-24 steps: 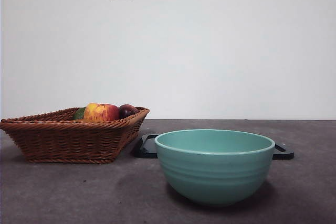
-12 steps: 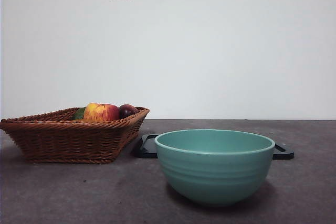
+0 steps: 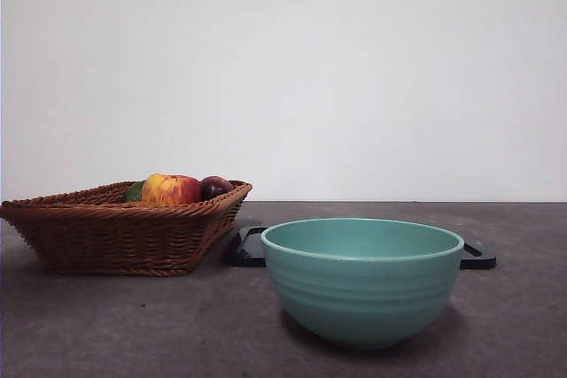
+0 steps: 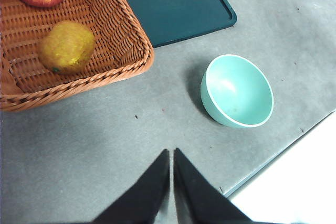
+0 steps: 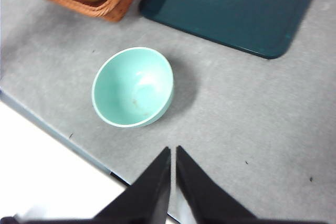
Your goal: Pick up the wifruite, put it on the bowl, pick up the plate, put it on desk
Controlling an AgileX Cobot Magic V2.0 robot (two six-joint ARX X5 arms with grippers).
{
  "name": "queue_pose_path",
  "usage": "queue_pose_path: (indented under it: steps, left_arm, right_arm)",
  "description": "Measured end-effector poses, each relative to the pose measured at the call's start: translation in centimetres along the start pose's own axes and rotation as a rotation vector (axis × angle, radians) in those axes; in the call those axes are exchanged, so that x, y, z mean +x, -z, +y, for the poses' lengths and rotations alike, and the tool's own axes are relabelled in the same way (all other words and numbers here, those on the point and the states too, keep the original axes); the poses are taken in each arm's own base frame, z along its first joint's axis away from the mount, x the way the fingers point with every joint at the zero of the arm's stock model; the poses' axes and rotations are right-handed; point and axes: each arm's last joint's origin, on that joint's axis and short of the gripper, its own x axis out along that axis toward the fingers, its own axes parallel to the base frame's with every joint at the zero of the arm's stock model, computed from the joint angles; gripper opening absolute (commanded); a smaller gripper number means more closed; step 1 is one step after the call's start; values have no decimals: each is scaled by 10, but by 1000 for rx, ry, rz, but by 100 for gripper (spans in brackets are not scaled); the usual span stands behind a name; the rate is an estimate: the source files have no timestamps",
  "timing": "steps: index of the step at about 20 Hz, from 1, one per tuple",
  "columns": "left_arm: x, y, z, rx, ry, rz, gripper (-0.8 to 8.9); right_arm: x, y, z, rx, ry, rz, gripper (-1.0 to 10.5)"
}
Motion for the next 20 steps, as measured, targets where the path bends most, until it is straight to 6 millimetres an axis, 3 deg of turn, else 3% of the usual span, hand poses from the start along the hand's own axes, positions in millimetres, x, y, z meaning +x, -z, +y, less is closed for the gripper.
queue_pose_path:
  steps: [2, 5, 6, 16, 20]
  left_arm:
    - [0, 0, 0, 0, 0, 0, 66]
    - [0, 0, 0, 1, 0, 0, 372]
    - [0, 0, 0, 1, 0, -1, 436]
    - [1, -3, 0, 14, -6, -20, 469]
    - [5, -20, 3, 20, -52, -25, 468]
  right_arm:
    - [0, 0, 0, -3, -1, 1, 27]
    - [0, 0, 0, -5, -1, 1, 355]
    - [0, 0, 0, -5, -1, 1, 386]
    - [0, 0, 0, -5, -1, 1, 386]
    - [0, 0, 0, -6, -1, -1, 386]
